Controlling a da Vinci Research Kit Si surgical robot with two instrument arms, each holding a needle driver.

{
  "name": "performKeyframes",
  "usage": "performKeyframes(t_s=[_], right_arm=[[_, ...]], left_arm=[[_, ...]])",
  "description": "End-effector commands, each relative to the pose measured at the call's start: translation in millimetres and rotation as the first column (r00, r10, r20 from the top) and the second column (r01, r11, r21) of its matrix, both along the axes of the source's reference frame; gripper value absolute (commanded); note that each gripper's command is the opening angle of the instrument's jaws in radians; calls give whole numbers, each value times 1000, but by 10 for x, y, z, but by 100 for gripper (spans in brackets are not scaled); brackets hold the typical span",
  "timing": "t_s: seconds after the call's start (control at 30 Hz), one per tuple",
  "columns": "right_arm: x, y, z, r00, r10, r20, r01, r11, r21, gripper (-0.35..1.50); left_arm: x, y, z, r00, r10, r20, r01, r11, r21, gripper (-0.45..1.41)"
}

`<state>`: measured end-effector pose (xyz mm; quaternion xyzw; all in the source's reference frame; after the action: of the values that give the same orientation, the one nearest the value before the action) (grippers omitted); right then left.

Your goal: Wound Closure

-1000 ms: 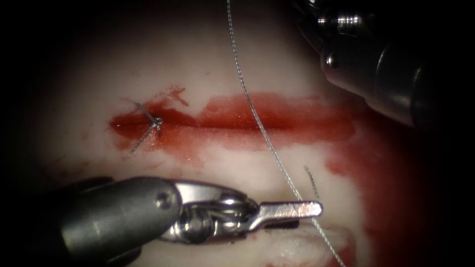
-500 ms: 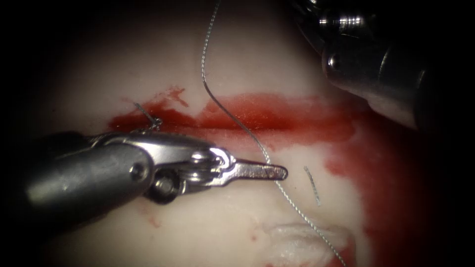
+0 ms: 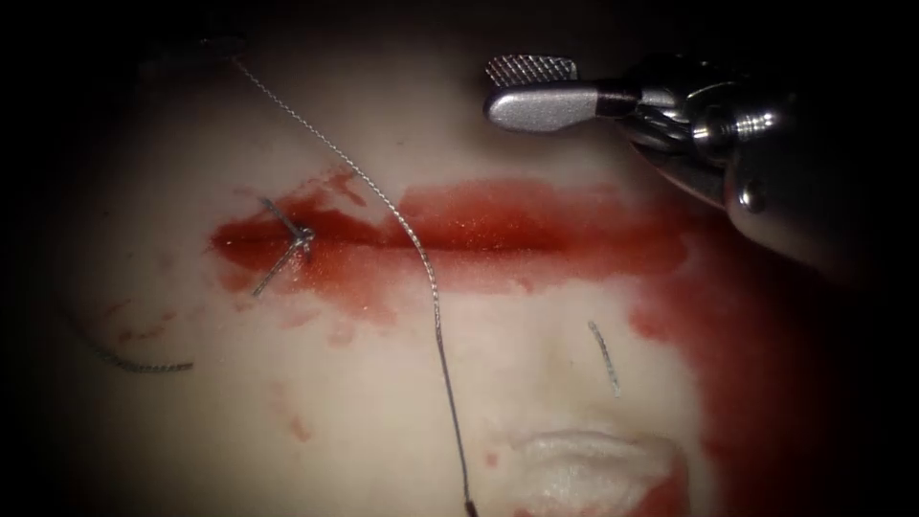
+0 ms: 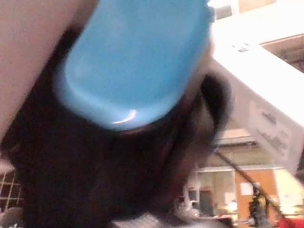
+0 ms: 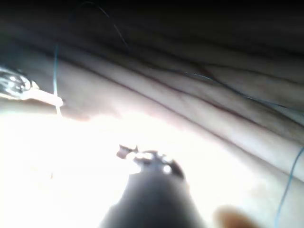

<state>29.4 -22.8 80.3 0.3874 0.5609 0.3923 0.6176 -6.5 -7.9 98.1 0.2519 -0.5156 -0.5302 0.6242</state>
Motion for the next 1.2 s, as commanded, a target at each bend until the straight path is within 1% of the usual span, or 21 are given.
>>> performKeyframes(t_s=[0.03, 0.1, 0.13, 0.17, 0.2, 0.27, 0.3, 0.37, 0.4, 0.43, 0.47, 0.5, 0.53, 0.57, 0.6, 0.63, 0.77, 0.83, 1.0, 1.2], right_arm=[[1, 10, 2, 999, -21, 40, 21, 1000, -4, 52], [1, 11, 4, 995, -53, 88, 49, 998, 46, 52], [1, 11, 5, 993, -61, 98, 51, 994, 98, 47], [1, 9, 7, 991, -78, 104, 59, 982, 178, 37], [2, 5, 8, 990, -98, 103, 74, 972, 222, 36], [6, -8, 13, 986, -135, 102, 103, 956, 273, 36], [8, -15, 16, 984, -148, 103, 112, 949, 294, 42], [13, -32, 21, 979, -179, 96, 141, 940, 312, 49], [15, -39, 23, 977, -193, 93, 154, 934, 322, 61], [17, -47, 23, 974, -208, 90, 167, 926, 338, 66], [21, -63, 23, 967, -240, 83, 196, 912, 360, 69], [21, -63, 23, 967, -240, 83, 196, 912, 360, 69], [23, -69, 22, 964, -254, 80, 208, 906, 368, 71], [27, -80, 19, 958, -278, 74, 231, 896, 379, 73], [30, -85, 17, 956, -286, 72, 235, 886, 399, 73], [34, -93, 13, 950, -306, 67, 251, 871, 424, 73], [46, -105, 4, 940, -337, 58, 279, 855, 438, 74], [53, -110, 1, 934, -353, 53, 294, 845, 447, 79], [64, -119, -8, 914, -405, 36, 342, 814, 469, 69], [72, -127, -14, 896, -443, 23, 380, 793, 476, 73]], left_arm=[[-4, 14, -7, 1000, -1, 3, 1, 1000, -7, -45], [-4, 16, -11, 1000, -2, 12, 2, 1000, -21, -45], [-5, 18, -15, 1000, -9, 24, 9, 1000, -26, -45], [-5, 19, -17, 999, -18, 36, 19, 999, -26, -45], [-6, 20, -21, 998, -26, 50, 28, 999, -32, -45], [-8, 23, -29, 997, -47, 59, 52, 996, -70, -45], [-9, 26, -35, 996, -68, 63, 74, 994, -84, -45], [-10, 31, -46, 993, -108, 50, 114, 983, -144, -45], [-10, 34, -51, 991, -127, 34, 131, 975, -179, -45], [-10, 36, -55, 989, -142, 27, 145, 970, -196, -45], [-8, 40, -65, 986, -166, 15, 165, 962, -218, -45], [-8, 40, -65, 986, -166, 15, 165, 962, -218, -45], [-6, 41, -69, 984, -177, 11, 176, 960, -219, -45], [-3, 45, -76, 983, -183, 17, 182, 957, -227, -45], [-2, 47, -78, 983, -184, 20, 184, 956, -230, -45], [2, 50, -82, 981, -195, 23, 194, 953, -233, -45], [7, 53, -85, 975, -215, 52, 221, 945, -239, -45], [8, 55, -86, 975, -218, 50, 223, 945, -237, -45], [11, 59, -89, 972, -227, 53, 234, 944, -234, -45], [14, 61, -92, 971, -233, 59, 240, 943, -231, -45]])
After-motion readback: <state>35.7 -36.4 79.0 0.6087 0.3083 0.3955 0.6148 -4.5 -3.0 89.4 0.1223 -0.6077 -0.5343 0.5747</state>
